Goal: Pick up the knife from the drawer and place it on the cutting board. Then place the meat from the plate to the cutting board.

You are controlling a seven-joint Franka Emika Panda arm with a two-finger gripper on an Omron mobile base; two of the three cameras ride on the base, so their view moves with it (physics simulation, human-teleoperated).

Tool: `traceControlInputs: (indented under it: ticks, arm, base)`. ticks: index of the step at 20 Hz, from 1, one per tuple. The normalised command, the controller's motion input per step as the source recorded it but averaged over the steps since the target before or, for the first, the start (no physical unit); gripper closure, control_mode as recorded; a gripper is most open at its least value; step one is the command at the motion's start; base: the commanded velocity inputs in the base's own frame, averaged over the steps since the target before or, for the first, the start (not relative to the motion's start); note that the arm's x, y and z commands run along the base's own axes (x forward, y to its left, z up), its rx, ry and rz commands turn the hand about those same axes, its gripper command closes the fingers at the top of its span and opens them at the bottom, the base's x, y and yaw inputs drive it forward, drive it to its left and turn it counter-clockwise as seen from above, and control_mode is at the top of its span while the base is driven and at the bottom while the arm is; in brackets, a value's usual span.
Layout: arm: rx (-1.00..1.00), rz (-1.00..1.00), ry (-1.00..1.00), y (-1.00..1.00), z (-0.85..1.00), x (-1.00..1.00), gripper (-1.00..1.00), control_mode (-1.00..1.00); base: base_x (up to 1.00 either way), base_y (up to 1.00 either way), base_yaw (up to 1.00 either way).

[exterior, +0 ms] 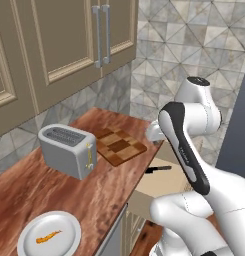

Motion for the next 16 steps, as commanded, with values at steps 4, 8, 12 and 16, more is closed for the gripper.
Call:
traceControlInputs:
  ticks: [4, 8, 12, 16]
  arm:
    - [0.0, -0.01, 0.11, -0.1, -0.44, 0.01, -1.0, -1.0]
    - [0.0, 0.0, 0.05, -0.33, -0.34, 0.06, -1.0, -1.0]
    - [0.0, 0.0, 0.05, -0.47, -0.34, 0.04, -1.0, -1.0]
    - [0.0, 0.0, 0.09, -0.41, -0.33, 0.12, -1.0, -1.0]
  base:
    - [0.0, 0.0, 0.0]
    - [0.0, 0.0, 0.0]
    - [0.0, 0.0, 0.0]
    - [0.0, 0.0, 0.0]
